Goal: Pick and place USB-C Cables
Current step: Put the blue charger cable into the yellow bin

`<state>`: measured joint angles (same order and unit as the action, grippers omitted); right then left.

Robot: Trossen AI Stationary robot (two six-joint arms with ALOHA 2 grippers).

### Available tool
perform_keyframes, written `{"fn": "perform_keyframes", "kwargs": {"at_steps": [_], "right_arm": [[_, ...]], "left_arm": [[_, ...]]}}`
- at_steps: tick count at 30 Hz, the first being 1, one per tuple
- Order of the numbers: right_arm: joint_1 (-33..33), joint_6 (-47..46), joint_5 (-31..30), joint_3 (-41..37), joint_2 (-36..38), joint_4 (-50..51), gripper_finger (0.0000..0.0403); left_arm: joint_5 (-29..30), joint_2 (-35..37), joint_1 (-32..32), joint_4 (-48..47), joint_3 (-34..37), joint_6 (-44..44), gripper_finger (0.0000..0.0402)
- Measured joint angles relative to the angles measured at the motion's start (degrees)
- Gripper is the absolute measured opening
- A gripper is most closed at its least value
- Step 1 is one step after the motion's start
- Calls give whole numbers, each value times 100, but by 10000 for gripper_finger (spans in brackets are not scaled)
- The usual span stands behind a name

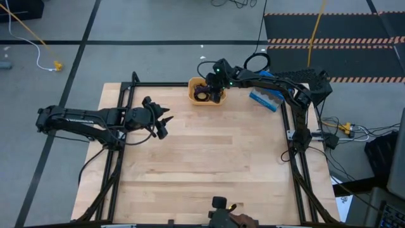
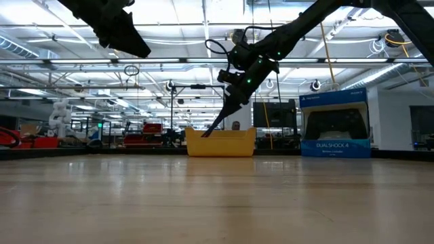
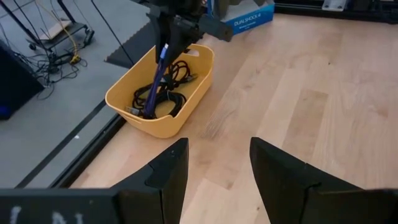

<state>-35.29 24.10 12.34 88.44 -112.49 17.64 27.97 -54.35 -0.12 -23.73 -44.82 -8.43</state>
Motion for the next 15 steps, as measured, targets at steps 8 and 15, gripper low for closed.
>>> {"fn": "perform_keyframes", "kwargs": {"at_steps": [8, 15], "right_arm": [[0, -25, 0, -1, -36, 68, 57], [0, -28, -1, -1, -31, 272, 68]], "left_arm": [[0, 0, 0, 2, 0, 18, 175], [0, 0, 0, 4, 0, 16, 175]]}}
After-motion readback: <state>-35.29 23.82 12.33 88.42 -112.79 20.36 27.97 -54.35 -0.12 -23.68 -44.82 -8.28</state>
